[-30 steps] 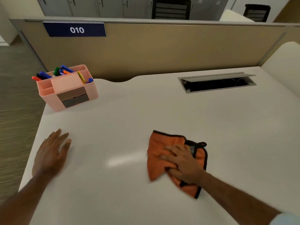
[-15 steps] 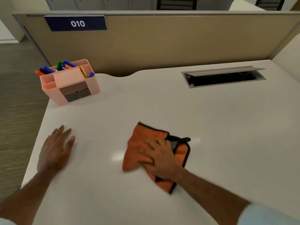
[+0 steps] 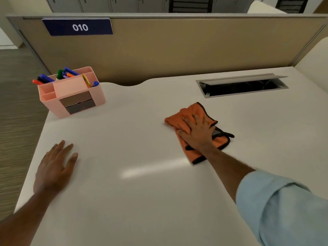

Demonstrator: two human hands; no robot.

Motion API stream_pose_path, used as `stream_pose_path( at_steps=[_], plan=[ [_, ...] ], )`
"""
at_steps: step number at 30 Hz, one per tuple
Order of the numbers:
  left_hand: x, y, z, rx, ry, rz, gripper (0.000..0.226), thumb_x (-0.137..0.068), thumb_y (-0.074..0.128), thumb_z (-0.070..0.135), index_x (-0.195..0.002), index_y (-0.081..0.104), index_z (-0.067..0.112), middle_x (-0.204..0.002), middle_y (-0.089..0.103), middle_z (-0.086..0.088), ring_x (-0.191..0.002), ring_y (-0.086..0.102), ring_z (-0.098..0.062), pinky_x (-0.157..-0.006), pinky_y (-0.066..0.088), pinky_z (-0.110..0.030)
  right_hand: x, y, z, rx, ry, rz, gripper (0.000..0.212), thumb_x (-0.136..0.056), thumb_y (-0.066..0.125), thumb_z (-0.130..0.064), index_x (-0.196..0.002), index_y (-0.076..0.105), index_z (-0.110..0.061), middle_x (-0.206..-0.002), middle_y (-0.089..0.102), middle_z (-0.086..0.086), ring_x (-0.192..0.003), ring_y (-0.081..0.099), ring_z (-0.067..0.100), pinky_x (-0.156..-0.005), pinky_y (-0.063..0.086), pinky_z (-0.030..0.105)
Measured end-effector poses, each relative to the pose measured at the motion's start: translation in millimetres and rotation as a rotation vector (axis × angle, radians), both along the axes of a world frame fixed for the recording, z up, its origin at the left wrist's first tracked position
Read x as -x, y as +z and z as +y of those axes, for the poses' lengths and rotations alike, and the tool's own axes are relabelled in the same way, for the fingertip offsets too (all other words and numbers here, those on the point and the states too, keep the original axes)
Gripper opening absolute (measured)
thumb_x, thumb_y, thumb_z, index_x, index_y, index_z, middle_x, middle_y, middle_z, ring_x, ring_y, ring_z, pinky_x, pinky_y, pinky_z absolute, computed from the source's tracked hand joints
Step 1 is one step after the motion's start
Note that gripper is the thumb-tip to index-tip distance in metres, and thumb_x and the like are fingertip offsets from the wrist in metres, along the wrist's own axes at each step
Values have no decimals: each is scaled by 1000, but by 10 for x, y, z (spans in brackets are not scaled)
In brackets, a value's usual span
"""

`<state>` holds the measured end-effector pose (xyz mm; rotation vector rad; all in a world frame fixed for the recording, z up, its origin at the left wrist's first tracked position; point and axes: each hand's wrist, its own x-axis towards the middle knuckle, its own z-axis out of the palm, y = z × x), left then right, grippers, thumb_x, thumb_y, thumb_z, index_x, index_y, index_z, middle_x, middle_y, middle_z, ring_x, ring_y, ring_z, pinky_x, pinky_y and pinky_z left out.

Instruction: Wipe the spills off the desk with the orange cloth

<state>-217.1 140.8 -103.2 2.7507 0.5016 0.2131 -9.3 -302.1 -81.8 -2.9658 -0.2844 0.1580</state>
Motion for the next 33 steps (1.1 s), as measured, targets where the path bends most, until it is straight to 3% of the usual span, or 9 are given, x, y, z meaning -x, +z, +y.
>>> stream_pose_path(
  at_steps=[2, 5, 8, 12, 15, 19, 22, 28, 33],
  plan=[
    [5, 16, -12, -3, 3, -1, 70, -91, 22, 64, -144, 44, 22, -159, 31, -4, -149, 22, -23, -119, 13, -38, 233, 3, 320, 29, 136, -56, 71, -83, 28, -77, -147, 15, -49, -162, 18, 3, -147, 10, 41, -104, 11, 80],
    [42, -11, -27, 0, 16, 8, 69, -91, 24, 63, -143, 44, 23, -159, 31, -3, -148, 23, -22, -119, 15, -40, 952, -104, 574, -59, 427, -183, 64, -80, 44, -71, -138, 40, -45, -153, 40, 2, -143, 27, 40, -100, 26, 76],
    [23, -27, 19, -16, 18, 3, 70, -91, 22, 65, -143, 44, 24, -159, 33, -3, -148, 24, -22, -119, 17, -42, 1455, -263, 269, -33, 549, -164, 56, -85, 39, -73, -137, 37, -53, -156, 32, -8, -147, 19, 32, -99, 27, 65],
    [-5, -35, 23, -13, 17, 9, 71, -91, 21, 66, -142, 46, 24, -158, 33, -3, -147, 26, -23, -119, 18, -42, 1050, -158, -410, 16, 286, -157, 55, -87, 36, -70, -138, 39, -51, -157, 32, -7, -146, 24, 30, -99, 32, 66],
    [-6, -5, -18, -8, 15, 6, 69, -90, 23, 64, -142, 46, 24, -158, 33, -2, -148, 25, -22, -119, 17, -40, 430, -63, -571, 49, 13, -84, 60, -89, 33, -68, -145, 30, -46, -161, 22, -3, -147, 15, 34, -106, 19, 74],
    [0, 43, -43, -4, 26, -19, 67, -91, 25, 62, -141, 48, 23, -157, 35, -2, -147, 27, -22, -118, 18, -40, -186, -62, -251, 2, -124, -28, 63, -90, 25, -70, -148, 16, -46, -162, 15, 2, -147, 6, 42, -104, 7, 81],
    [13, 52, -68, -1, 35, -22, 65, -92, 27, 60, -141, 48, 24, -158, 35, -1, -147, 26, -21, -118, 19, -39, -363, -32, 263, -32, -179, 2, 66, -90, 26, -70, -149, 17, -43, -162, 15, 5, -146, 3, 47, -104, 4, 81],
    [31, 56, -56, 5, 47, -13, 62, -91, 29, 58, -140, 49, 25, -157, 37, 1, -147, 27, -19, -117, 20, -38, 482, -33, 1419, -100, 255, -51, 60, -90, 35, -64, -146, 32, -41, -159, 25, 2, -146, 8, 44, -103, 6, 79],
    [19, 69, -44, 8, 53, -4, 63, -90, 29, 60, -140, 49, 26, -157, 37, 3, -147, 27, -18, -117, 21, -39, 1512, -203, 1015, -150, 566, -110, 54, -86, 45, -65, -138, 40, -49, -157, 33, -7, -148, 15, 33, -108, 13, 72]
  ],
)
